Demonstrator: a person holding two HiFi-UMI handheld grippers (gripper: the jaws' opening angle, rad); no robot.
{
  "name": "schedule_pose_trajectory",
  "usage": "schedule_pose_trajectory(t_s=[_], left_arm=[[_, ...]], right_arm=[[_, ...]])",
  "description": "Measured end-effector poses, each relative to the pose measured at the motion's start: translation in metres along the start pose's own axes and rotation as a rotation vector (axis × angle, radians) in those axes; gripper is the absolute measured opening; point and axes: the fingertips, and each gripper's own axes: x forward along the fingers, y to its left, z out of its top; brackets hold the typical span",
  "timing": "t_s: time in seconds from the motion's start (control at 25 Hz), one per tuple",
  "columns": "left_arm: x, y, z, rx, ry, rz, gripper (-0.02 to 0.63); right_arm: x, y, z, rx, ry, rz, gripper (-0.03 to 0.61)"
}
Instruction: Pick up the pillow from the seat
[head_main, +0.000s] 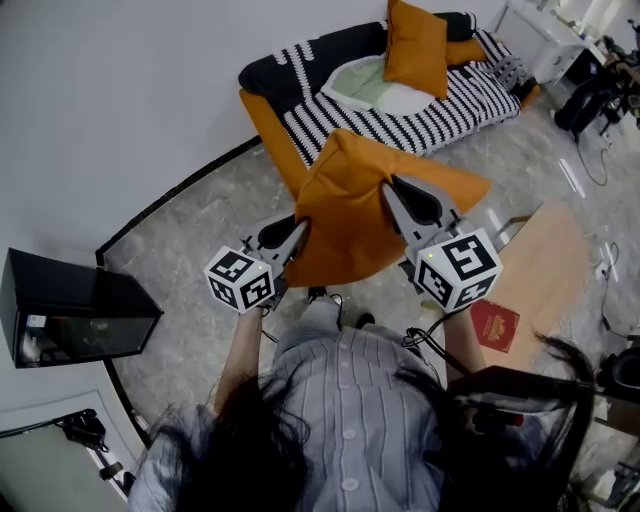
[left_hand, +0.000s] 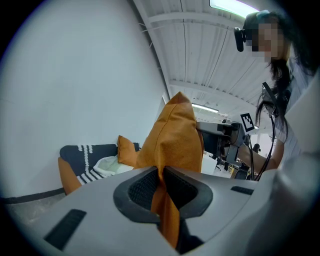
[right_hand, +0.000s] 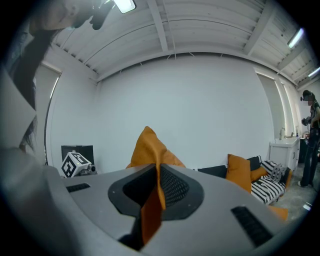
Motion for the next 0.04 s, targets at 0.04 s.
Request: schedule_pose_trajectory(t_s=[0.04], left_arm=[[0.0015,0.0022,0.0005,0.000,0.001,0.000,0.055]], right_arm=[[0.0022,-0.0013,0.0000,0.002,0.000,-0.001,0.041]])
